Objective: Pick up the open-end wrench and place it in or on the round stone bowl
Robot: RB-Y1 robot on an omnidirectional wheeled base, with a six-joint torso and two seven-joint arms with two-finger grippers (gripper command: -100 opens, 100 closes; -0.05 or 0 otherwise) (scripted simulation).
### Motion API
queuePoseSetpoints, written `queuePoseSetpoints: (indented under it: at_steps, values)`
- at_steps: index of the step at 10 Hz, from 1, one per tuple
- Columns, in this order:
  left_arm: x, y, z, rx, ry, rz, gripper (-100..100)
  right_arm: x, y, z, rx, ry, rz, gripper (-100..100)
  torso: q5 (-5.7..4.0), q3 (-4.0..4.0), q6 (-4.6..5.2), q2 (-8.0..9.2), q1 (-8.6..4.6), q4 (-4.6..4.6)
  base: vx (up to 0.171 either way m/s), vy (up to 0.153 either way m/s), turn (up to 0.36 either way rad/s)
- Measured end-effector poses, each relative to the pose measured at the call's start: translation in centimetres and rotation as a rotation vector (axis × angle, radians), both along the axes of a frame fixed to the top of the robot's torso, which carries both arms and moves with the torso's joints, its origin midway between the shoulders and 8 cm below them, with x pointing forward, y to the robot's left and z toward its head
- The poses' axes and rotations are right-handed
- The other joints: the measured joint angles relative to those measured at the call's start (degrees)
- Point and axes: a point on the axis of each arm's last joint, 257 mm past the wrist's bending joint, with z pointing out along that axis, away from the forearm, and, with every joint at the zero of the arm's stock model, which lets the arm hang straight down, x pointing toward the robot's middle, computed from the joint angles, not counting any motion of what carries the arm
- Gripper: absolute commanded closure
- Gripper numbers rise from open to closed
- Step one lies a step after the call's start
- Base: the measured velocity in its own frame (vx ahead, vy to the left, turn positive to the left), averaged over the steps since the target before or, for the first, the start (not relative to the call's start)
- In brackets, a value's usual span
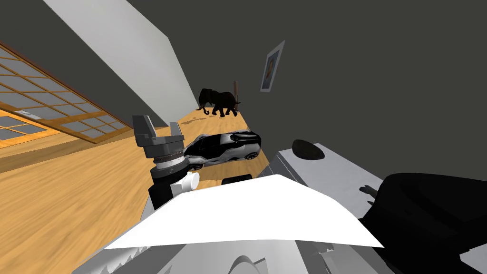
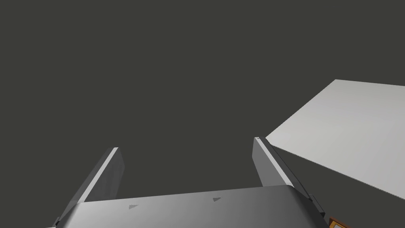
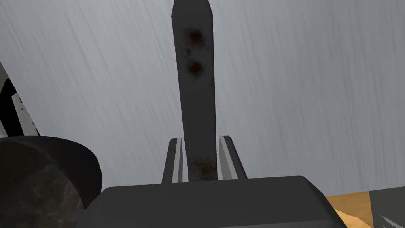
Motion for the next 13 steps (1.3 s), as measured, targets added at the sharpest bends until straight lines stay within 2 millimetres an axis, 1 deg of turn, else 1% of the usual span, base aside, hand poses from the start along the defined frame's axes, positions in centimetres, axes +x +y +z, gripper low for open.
queuePoseSetpoints:
  at_steps: [4, 7, 10, 13]
  values:
    - [0.0, 0.0, 0.0, 0.000, 0.000, 0.000, 0, 0.7, 1.0, 0.6, 0.057, 0.012, 0.014, 100, -0.04, 0.00, -0.08, 0.03, -0.17, -0.01, 0.162, 0.000, 0.061]
    - [0.0, 0.0, 0.0, 0.000, 0.000, 0.000, 0, 1.6, 2.1, 1.1, 0.102, 0.018, 0.043, 100, -0.05, 0.07, -0.14, 0.15, -0.19, 0.02, 0.119, -0.014, 0.081]
    - [0.0, 0.0, 0.0, 0.000, 0.000, 0.000, 0, 2.6, 3.4, 1.9, 0.145, 0.025, 0.082, 100, -0.02, 0.23, -0.17, 0.43, -0.20, 0.08, 0.062, -0.030, 0.073]
    - [0.0, 0.0, 0.0, 0.000, 0.000, 0.000, 0, 3.4, 4.6, 2.7, 0.181, 0.040, 0.124, 100, -0.02, 0.36, -0.23, 0.65, -0.22, 0.13, 0.019, -0.037, 0.091]
